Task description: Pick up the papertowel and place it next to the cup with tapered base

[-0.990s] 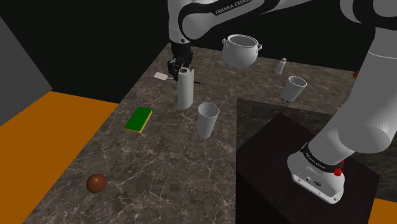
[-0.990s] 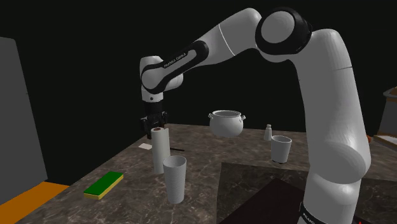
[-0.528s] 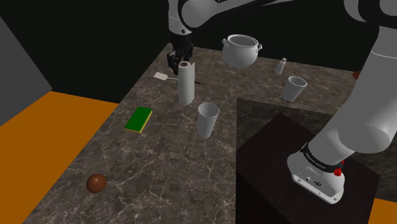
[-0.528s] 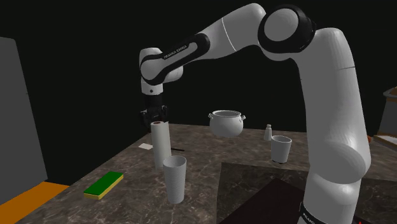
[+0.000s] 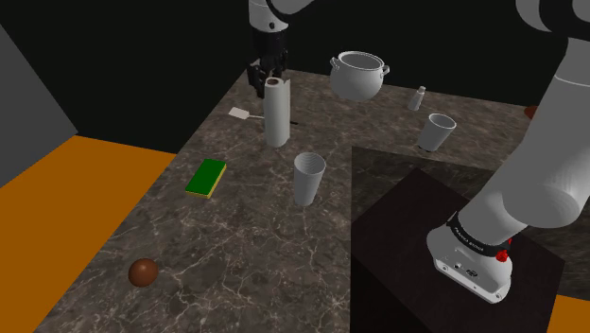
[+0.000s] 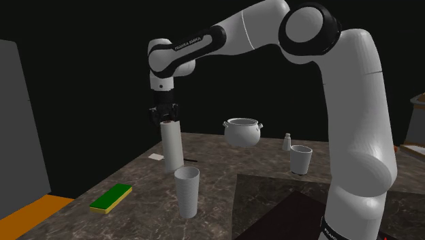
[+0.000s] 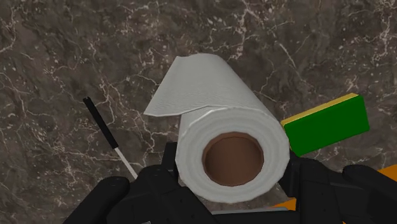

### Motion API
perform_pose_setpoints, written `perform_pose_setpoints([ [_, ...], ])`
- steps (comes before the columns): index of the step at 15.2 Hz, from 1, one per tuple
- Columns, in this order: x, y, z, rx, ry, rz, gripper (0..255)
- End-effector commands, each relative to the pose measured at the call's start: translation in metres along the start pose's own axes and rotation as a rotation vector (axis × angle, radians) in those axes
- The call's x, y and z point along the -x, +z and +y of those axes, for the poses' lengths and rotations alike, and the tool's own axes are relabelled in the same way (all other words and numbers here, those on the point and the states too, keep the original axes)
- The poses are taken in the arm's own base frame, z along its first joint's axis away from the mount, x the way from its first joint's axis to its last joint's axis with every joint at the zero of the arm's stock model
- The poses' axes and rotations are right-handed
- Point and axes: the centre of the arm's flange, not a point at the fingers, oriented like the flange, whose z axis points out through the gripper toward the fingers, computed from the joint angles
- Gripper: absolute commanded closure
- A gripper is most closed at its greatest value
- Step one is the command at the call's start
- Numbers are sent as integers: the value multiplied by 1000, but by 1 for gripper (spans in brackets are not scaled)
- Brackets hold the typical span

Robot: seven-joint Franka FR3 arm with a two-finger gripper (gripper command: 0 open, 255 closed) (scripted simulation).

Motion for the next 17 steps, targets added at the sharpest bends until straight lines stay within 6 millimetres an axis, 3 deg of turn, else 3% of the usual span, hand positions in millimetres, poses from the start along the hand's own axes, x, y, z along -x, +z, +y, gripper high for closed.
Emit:
perform_pose_setpoints([
  [1, 0, -12, 1, 0, 0, 0, 255],
  [17, -5, -96, 6, 0, 0, 0, 255],
])
